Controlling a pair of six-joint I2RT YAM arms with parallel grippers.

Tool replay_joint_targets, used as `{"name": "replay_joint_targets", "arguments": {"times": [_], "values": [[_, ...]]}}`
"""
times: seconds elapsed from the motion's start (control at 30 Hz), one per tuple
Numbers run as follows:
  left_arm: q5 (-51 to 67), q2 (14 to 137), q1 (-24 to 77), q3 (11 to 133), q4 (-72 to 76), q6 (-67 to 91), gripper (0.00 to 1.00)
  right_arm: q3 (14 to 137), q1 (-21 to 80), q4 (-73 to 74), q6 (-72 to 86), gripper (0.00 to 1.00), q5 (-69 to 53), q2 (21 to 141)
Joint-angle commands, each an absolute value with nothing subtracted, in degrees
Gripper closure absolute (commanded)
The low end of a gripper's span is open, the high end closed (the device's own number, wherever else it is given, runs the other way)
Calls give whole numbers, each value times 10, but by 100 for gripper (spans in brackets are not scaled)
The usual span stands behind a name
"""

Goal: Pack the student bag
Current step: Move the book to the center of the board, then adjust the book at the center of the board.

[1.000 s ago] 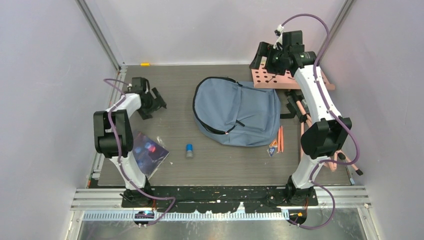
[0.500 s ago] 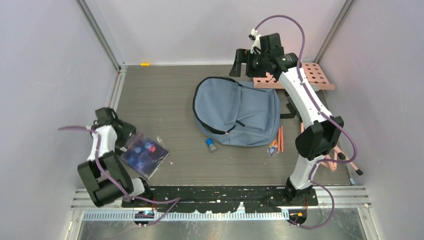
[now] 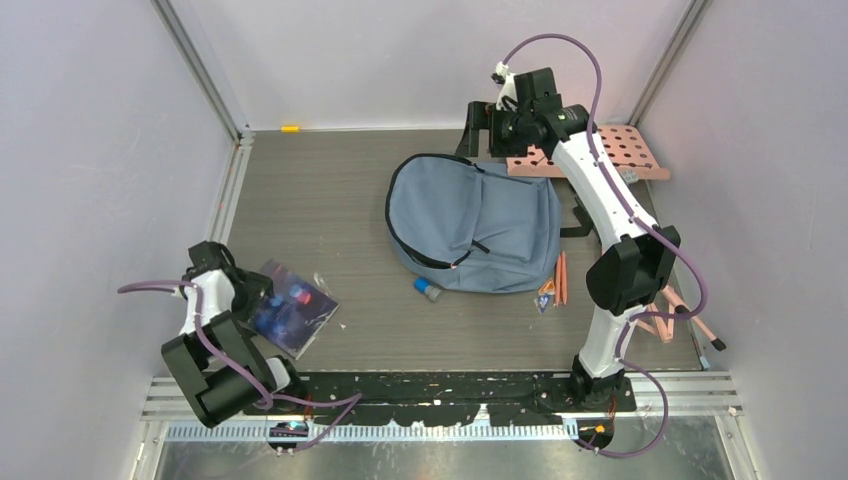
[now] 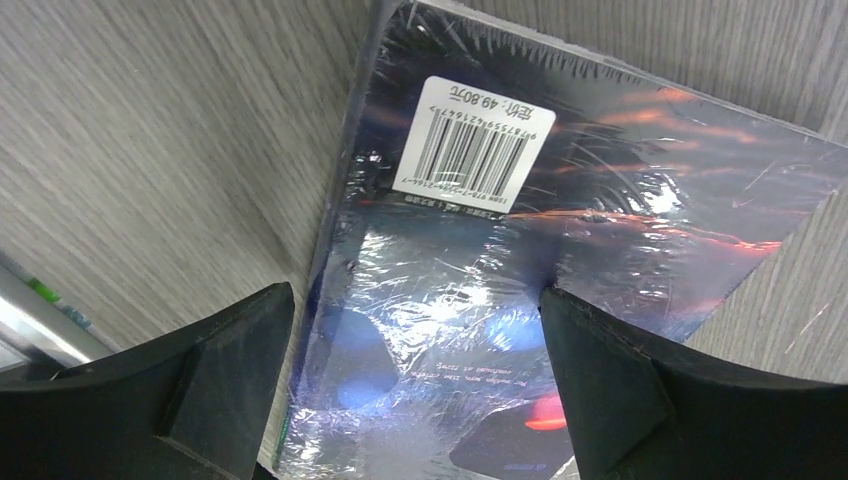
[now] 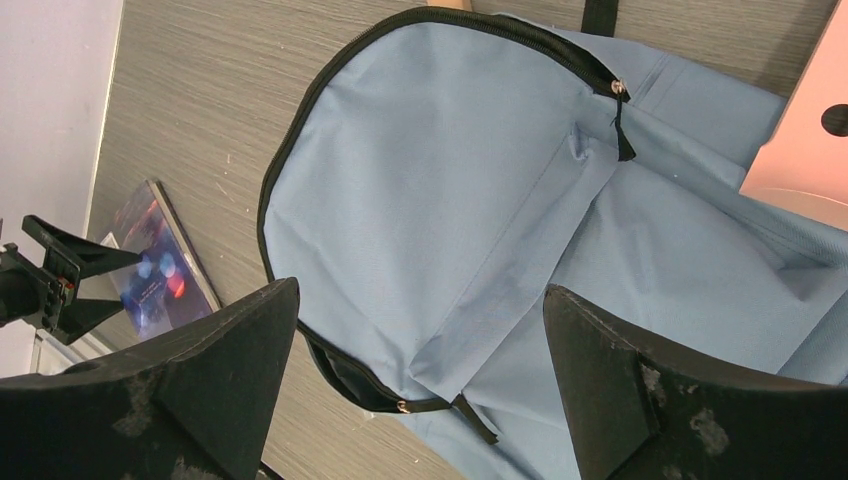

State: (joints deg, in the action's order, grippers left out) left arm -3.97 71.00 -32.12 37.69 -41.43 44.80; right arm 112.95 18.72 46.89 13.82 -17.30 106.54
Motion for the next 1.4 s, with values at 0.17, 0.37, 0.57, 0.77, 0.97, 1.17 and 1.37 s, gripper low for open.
{"name": "replay_joint_targets", "arguments": {"times": [0.17,0.37,0.57,0.77,0.97,1.17,1.37], "values": [[-17,779,-269,373,-332,460,11,1152,205,478,105,3,-160,1069],[-21,857,-150,441,-270,480,13,1187,246,522,78,3,-143,1097],[20,942,-51,536,-263,503,13,1231,294,544,90,3,-137,1139],[34,930,-38,572,-288,472,10,1325,331,561,144,3,-154,1214],[41,928,-71,584,-341,412,7,1386,364,545,198,4,-189,1285],[74,931,-110,574,-332,368,7,1455,382,551,204,8,-224,1353],[131,987,-121,610,-326,326,15,1472,407,530,176,10,-254,1393]]}}
